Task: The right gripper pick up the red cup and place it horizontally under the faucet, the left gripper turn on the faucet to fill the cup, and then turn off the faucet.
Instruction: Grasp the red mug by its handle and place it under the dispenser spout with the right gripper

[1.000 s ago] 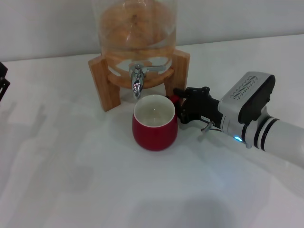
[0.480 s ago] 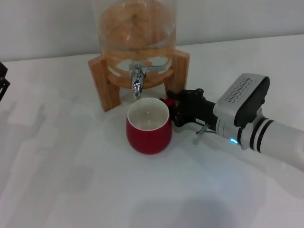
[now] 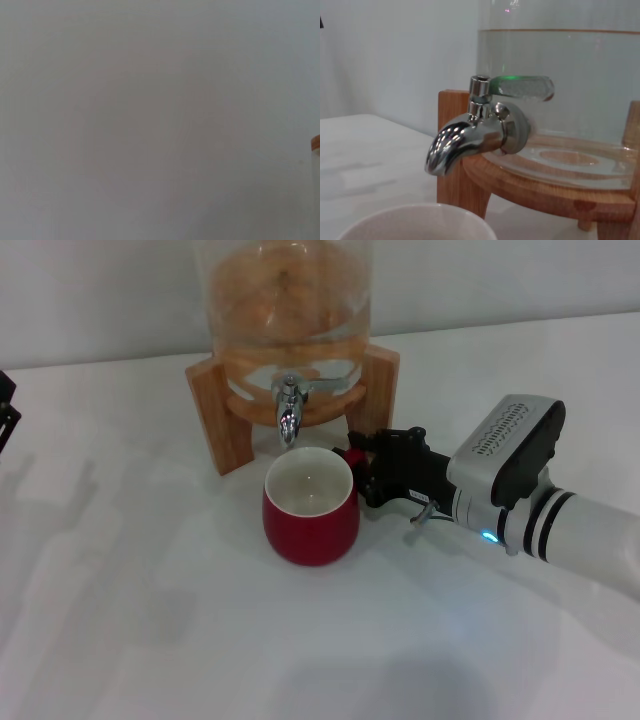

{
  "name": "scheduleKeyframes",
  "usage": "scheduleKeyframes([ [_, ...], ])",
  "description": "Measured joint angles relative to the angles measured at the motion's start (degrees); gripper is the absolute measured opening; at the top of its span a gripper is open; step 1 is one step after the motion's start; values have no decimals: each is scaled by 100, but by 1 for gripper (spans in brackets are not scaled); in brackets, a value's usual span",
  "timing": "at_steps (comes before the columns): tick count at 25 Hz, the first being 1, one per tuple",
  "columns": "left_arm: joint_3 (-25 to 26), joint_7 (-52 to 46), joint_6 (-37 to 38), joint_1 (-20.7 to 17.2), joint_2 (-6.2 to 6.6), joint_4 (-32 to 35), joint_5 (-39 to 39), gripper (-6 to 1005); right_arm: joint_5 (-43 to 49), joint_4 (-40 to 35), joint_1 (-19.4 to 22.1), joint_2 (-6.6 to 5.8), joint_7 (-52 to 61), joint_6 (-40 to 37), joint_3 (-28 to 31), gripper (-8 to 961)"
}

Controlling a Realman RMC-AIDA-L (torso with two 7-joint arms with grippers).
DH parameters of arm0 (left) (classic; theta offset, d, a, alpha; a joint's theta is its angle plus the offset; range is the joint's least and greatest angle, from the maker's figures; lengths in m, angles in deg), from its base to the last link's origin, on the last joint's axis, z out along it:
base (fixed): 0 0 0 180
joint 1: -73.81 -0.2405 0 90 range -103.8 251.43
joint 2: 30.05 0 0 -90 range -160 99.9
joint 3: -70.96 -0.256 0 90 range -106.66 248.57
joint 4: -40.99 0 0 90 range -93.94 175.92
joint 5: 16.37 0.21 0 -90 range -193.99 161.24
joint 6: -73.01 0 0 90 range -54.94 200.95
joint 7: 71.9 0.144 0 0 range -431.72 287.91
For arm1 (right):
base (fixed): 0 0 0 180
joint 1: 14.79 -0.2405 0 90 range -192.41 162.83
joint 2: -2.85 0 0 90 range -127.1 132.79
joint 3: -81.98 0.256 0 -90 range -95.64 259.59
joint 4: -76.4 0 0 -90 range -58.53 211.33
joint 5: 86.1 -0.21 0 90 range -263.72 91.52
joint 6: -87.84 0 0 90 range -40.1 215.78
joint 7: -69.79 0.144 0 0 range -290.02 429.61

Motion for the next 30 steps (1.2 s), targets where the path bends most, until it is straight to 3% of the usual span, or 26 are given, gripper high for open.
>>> scheduleKeyframes([
  [30,-81,0,-42,-31,0,6,0,818,-73,31,10,-1,93,23,55,256],
])
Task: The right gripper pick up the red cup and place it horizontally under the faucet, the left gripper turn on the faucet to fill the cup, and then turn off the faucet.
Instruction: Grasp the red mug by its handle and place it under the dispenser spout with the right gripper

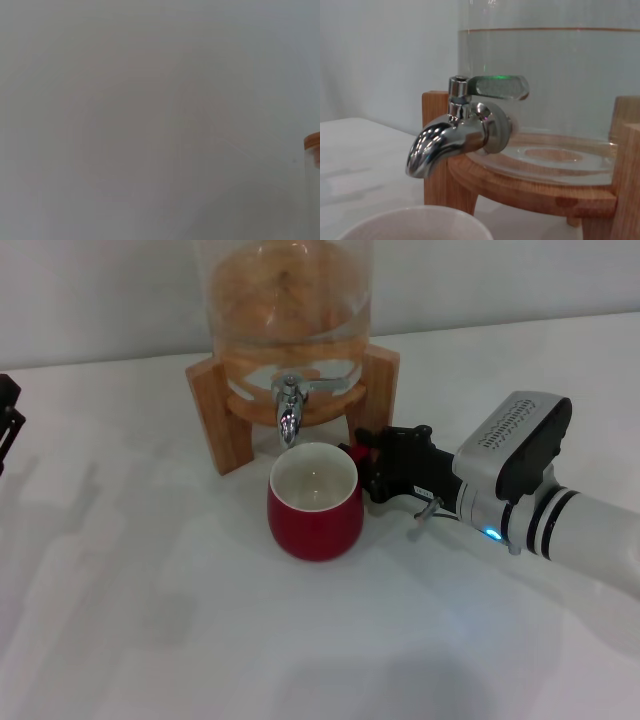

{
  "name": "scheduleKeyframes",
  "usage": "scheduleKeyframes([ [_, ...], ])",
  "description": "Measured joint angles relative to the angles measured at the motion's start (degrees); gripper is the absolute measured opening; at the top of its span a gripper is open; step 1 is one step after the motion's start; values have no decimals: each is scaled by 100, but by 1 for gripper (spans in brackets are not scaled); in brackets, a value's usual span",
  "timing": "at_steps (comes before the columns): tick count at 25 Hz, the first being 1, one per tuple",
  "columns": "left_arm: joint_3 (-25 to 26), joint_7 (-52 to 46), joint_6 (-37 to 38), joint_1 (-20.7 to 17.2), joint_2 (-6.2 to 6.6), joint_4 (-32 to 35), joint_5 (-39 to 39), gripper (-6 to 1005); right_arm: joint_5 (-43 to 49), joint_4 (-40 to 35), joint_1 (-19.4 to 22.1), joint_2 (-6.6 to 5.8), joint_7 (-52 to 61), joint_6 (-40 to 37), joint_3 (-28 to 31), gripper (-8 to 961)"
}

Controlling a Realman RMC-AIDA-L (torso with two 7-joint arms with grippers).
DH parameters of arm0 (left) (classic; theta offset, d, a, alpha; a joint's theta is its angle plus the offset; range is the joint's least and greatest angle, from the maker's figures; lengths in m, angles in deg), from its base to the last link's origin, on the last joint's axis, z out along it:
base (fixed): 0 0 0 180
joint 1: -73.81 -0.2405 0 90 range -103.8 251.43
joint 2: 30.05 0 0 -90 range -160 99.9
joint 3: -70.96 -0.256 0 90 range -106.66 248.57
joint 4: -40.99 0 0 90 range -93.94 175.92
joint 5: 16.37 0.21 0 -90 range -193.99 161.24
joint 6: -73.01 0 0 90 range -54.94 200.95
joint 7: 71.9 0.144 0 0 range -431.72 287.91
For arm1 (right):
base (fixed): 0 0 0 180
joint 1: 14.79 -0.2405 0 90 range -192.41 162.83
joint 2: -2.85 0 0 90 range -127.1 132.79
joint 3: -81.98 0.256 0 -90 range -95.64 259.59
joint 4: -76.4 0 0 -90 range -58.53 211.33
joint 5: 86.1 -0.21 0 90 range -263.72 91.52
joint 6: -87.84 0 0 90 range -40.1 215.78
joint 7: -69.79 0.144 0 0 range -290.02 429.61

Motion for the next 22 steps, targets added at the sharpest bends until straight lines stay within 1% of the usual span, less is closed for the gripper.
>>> scheduleKeyframes([
  [22,2,0,-54,-31,-9,4,0,817,-1,-32,5,0,0,0,-3,236],
])
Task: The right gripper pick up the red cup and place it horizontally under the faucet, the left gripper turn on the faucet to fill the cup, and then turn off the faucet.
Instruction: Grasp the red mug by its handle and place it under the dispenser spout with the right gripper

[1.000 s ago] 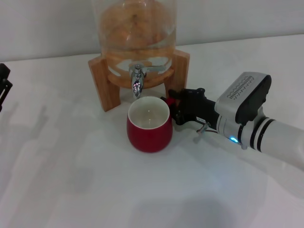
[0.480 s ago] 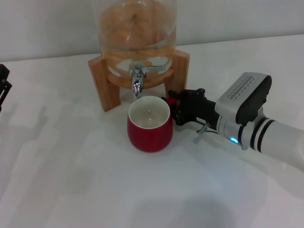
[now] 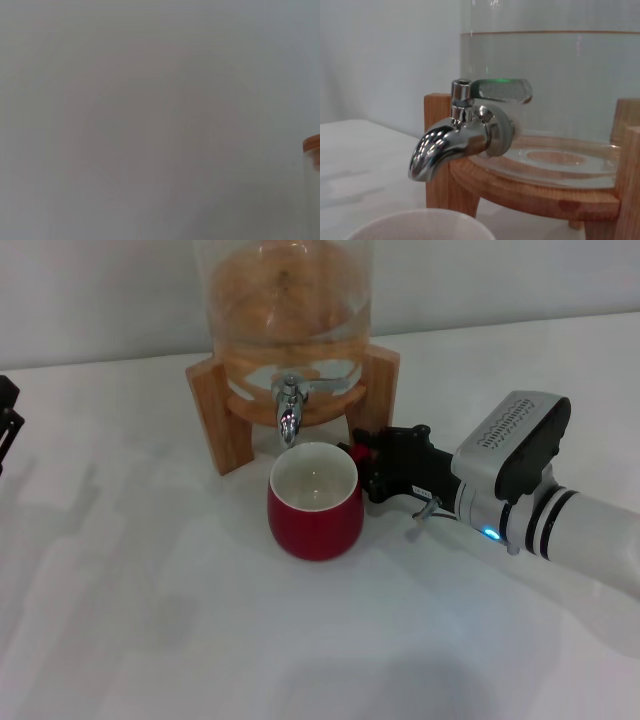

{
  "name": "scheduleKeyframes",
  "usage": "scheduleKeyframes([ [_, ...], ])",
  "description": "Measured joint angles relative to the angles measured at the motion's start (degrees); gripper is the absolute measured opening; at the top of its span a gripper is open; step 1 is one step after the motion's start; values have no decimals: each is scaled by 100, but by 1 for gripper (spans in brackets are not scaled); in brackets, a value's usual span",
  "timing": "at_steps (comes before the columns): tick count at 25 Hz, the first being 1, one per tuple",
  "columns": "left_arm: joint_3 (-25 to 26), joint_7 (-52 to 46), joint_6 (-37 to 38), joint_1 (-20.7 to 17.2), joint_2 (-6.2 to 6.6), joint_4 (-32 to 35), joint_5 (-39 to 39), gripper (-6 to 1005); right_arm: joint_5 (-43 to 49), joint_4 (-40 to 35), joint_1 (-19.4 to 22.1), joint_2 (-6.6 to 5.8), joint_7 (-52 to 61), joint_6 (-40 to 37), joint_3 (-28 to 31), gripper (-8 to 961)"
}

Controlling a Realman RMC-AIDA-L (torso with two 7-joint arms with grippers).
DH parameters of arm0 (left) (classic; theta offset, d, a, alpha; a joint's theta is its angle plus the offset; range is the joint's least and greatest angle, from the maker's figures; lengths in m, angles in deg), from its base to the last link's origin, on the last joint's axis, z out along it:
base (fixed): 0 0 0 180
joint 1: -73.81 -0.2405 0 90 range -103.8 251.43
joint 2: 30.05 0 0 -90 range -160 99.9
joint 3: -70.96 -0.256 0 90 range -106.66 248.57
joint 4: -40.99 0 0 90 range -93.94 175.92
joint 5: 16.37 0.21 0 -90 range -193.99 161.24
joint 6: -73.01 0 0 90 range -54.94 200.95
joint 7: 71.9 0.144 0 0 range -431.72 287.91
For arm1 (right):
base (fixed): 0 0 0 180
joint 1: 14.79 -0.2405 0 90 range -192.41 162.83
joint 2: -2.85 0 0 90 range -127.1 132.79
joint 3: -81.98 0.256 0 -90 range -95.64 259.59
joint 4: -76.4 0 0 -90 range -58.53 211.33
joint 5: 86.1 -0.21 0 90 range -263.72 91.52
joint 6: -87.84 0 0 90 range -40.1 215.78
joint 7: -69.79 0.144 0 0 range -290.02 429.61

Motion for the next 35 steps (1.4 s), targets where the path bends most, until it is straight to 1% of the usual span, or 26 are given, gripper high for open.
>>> scheduleKeyframes([
  [21,-82,0,-44,-26,6,4,0,817,-156,-80,-19,0,8,0,-56,236],
  [35,-88,0,-110,-59,9,17,0,817,-251,-134,56,-1,15,-13,-42,240],
])
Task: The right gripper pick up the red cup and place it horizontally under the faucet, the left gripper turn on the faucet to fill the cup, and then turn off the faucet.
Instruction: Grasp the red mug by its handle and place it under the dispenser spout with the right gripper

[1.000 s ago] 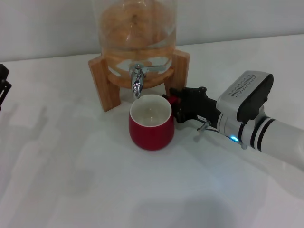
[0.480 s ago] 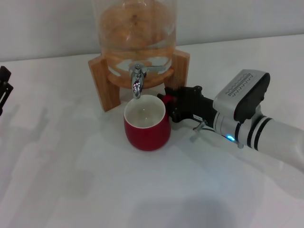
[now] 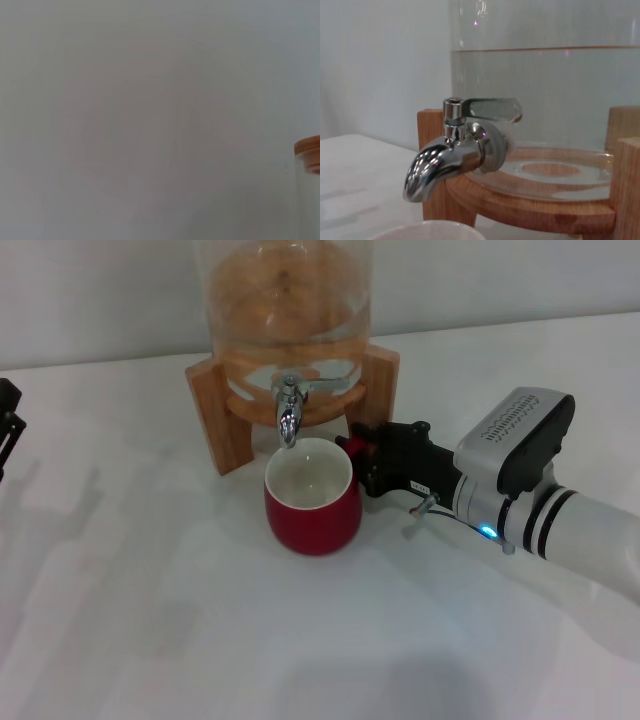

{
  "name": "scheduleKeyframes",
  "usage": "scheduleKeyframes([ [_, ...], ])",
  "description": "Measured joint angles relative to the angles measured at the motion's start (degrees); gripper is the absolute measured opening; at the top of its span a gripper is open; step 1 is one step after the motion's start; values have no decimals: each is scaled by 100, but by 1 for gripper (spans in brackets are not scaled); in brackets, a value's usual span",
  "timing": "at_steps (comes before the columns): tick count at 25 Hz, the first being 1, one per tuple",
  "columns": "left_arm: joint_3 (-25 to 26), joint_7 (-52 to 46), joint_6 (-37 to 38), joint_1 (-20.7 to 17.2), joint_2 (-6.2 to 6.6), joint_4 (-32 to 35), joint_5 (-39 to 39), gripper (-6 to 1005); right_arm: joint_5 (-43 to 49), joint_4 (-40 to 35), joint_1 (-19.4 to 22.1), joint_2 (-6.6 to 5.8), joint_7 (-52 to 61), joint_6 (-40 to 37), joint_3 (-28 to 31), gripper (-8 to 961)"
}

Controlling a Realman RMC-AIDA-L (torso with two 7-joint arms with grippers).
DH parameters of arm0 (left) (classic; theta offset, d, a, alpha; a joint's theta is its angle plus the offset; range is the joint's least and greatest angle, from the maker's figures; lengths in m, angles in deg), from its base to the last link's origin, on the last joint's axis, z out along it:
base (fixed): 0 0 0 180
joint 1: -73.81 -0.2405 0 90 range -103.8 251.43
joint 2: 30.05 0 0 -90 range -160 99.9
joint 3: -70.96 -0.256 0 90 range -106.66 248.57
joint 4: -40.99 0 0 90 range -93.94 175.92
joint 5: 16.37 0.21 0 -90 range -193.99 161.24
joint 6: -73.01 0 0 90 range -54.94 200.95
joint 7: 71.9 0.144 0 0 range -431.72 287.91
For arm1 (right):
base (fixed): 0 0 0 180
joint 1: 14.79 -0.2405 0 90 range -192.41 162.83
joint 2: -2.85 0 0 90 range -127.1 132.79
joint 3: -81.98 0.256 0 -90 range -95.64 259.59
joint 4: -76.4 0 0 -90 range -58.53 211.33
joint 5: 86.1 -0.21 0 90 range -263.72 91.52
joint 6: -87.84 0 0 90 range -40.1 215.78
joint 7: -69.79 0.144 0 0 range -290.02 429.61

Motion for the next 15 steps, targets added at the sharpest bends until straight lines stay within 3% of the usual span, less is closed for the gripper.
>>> scheduleKeyframes([
  [15,0,0,-25,-9,0,0,0,818,42,-5,0,1,3,12,-19,250],
])
